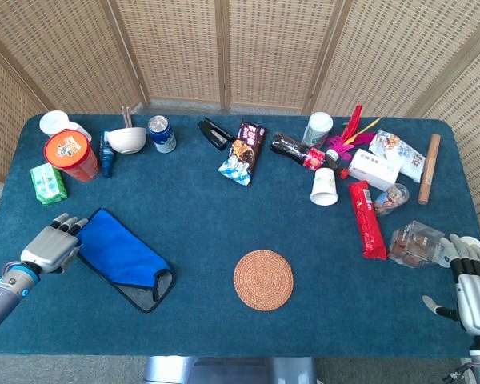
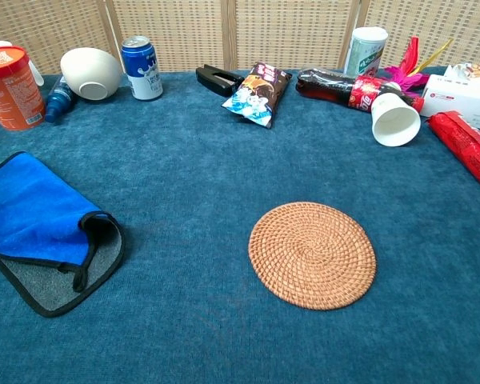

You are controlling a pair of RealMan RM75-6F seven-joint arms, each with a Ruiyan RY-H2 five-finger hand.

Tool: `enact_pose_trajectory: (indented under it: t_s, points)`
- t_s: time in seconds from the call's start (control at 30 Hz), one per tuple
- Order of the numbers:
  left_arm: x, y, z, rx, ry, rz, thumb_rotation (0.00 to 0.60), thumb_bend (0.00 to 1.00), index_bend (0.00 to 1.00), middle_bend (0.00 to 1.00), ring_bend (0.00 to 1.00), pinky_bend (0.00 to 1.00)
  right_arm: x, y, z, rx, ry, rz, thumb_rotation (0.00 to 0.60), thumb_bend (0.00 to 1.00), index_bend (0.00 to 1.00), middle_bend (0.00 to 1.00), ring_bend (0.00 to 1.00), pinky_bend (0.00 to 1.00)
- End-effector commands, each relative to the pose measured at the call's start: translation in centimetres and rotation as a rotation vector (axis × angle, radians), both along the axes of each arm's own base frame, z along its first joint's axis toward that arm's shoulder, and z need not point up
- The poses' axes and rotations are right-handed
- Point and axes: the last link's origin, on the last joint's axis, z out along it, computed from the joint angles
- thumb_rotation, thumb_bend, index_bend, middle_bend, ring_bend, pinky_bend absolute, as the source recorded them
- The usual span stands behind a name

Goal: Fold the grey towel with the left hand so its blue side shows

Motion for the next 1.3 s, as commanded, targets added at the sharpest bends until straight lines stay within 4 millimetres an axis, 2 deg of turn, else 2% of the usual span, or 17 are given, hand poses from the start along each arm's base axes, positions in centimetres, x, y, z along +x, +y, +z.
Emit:
enact_pose_trajectory:
  t_s: [0.03,0.37,0.63,0.83,1.03,1.3]
  points:
    - [-0.2,-0.1,-0.2,0.001,0.008,-0.002,0.6,0.55,0.55,0.0,0.0,0.0,0.0,0.0,0.0,0.0,-0.001,0.001,0.6,0.0,0.0,0.0,0.0,0.0]
    - [1.1,0.5,0.7,0.034,-0.079,0.013,0.6,0.55,0.57,0.0,0.0,0.0,0.0,0.0,0.1,-0.002,-0.003,-0.001,0.6,0.0,0.0,0.0,0.0,0.0]
    - [1.2,1.0,2.0,0.053,-0.101,0.021,0.6,0.55,0.59,0.0,0.0,0.0,0.0,-0.1,0.0,0.003,-0.003,-0.003,0.6,0.0,0.0,0.0,0.0,0.0]
    - [0.7,1.3,1.2,0.04,-0.043,-0.002,0.6,0.55,0.57,0.0,0.0,0.0,0.0,-0.1,-0.1,0.005,-0.003,-0.002,0.6,0.0,0.0,0.0,0.0,0.0]
    - [0.6,1.6,-0.7,0.018,-0.011,-0.004,0.6,0.55,0.58,0.0,0.0,0.0,0.0,-0.1,-0.1,0.005,-0.002,-0.004,0.6,0.0,0.0,0.0,0.0,0.0]
    - [0.4,1.2,-0.8,0.008,0.027,-0.006,0.6,0.55,0.58,0.0,0.0,0.0,-0.1,-0.2,-0.1,0.008,-0.003,-0.007,0.6,0.0,0.0,0.0,0.0,0.0]
